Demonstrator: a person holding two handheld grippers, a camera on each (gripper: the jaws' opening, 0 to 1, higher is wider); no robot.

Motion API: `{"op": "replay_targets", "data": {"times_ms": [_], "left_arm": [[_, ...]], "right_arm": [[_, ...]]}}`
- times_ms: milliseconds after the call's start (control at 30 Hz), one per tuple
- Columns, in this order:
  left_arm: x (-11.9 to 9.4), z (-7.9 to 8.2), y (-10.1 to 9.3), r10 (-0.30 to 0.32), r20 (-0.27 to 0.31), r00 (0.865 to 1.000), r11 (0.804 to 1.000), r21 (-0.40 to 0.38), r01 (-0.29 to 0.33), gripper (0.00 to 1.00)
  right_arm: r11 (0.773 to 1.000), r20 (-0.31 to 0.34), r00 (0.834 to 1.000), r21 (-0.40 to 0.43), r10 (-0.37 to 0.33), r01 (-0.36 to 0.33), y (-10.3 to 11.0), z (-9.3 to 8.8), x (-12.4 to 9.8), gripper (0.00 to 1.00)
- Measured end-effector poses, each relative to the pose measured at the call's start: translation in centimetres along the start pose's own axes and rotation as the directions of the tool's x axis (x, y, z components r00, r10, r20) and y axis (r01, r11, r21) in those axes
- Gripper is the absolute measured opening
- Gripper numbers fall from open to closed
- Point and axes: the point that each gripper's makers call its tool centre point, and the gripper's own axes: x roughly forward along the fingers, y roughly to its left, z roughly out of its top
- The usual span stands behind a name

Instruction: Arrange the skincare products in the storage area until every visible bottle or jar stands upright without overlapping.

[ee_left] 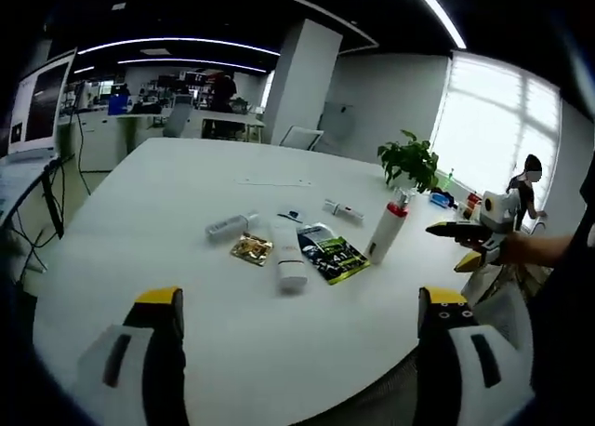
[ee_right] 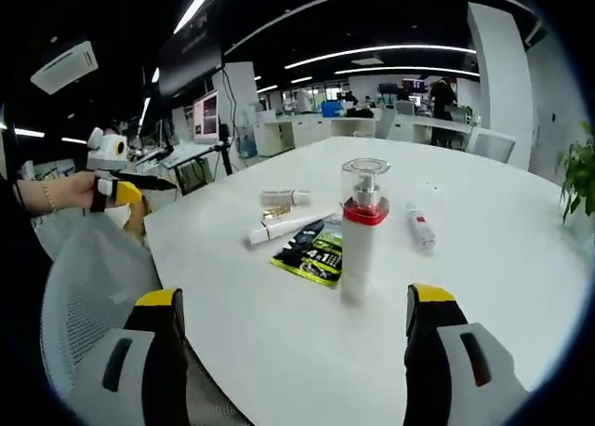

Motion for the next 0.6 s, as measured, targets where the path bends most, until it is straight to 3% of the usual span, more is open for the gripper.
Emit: {"op": "replay_targets", "data": {"times_ms": [233,600], "left_arm": [[0.4,-1.5,0.0,0.007,-0.047,0.999,1.0,-0.009,-0.008,0.96],[3.1,-1.7,-0.6,-0.032,-0.112,0.993,0.999,0.003,0.032,0.93]], "right_arm": [[1.0,0.006,1.0,0.009,-0.004,0.004,-0.3,0.3,0.3,0.98],[0.999,-0.013,1.0,0.042,-0.023,0.023,-1.1,-1.0,0.5,0.98]]}}
